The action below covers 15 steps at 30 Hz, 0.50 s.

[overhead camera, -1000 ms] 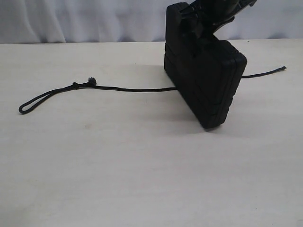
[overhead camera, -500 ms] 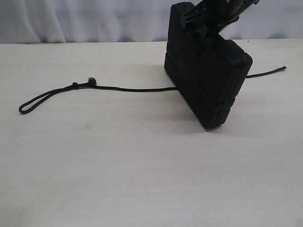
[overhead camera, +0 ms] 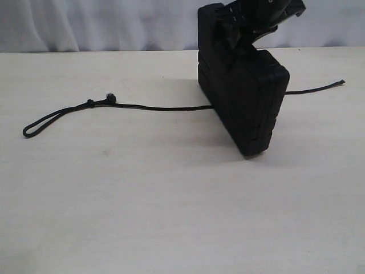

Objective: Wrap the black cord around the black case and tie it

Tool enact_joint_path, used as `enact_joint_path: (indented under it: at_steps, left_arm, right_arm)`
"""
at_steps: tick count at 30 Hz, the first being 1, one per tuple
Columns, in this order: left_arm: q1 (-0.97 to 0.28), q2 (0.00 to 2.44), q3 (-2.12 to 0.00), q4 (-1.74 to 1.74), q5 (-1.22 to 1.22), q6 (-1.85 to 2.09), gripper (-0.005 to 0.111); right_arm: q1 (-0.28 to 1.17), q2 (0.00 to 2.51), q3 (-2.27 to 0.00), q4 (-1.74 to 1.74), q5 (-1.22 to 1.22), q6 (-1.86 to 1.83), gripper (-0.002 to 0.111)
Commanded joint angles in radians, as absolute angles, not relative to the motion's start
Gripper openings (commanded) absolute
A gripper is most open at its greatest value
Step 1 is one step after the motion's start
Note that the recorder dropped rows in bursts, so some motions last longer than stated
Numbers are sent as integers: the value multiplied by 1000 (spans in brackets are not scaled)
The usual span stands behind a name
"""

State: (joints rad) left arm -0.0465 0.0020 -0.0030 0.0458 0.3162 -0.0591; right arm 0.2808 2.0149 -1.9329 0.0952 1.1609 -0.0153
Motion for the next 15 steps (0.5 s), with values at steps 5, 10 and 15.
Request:
enact_joint_path:
  at_steps: [5, 10, 15]
  left_arm:
    - [-46, 0, 0, 41, 310, -65, 0]
    - [-46, 0, 0, 41, 310, -65, 0]
    - [-46, 0, 0, 41, 310, -65, 0]
  right_arm:
    - [265, 2057, -1905, 210, 1174, 143, 4]
    - [256, 2057, -1905, 210, 1188, 170, 4]
    - [253, 2057, -1905, 134, 1220, 171, 4]
